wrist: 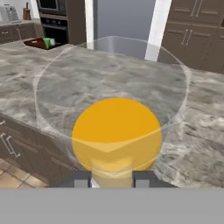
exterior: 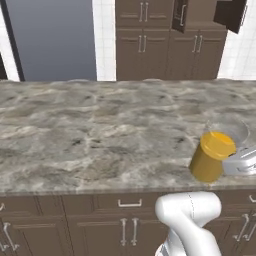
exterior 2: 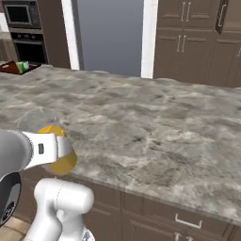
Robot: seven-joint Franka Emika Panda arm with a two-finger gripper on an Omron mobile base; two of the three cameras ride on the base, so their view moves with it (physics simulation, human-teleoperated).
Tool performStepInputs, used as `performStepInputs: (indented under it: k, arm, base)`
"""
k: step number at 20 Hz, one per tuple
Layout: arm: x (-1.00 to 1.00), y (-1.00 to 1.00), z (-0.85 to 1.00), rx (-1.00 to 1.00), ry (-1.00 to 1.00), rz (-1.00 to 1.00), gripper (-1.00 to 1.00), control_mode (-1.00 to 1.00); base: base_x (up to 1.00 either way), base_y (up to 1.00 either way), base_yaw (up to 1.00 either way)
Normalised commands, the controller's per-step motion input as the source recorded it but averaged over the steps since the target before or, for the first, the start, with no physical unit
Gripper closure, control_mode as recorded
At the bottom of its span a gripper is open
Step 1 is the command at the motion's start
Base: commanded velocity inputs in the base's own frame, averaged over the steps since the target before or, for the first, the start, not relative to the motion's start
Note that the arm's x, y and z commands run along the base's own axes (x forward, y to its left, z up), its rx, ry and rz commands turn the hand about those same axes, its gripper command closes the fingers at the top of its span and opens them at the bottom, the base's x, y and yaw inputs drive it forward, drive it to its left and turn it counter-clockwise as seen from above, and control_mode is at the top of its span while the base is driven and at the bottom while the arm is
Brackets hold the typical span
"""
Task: There is a tray on the dining counter. Grab the cup, mug, and pitcher and place them on the tray. The pitcher may be placed next to the tray if it cannot fit the tray.
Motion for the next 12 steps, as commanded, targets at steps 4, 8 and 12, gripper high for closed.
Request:
performStepInputs:
  k: [4,8,12]
  arm:
    - [0.0,0.0,0.0,0.0,0.0,0.0,1.0,1.0]
    - [0.0,0.0,0.0,0.0,0.0,0.0,1.0,1.0]
    - [0.0,0.0,0.0,0.0,0.0,0.0,1.0,1.0]
  base:
    - [0.62,1.0,0.0]
    - [0.63,1.0,0.0]
    - [0.57,1.0,0.0]
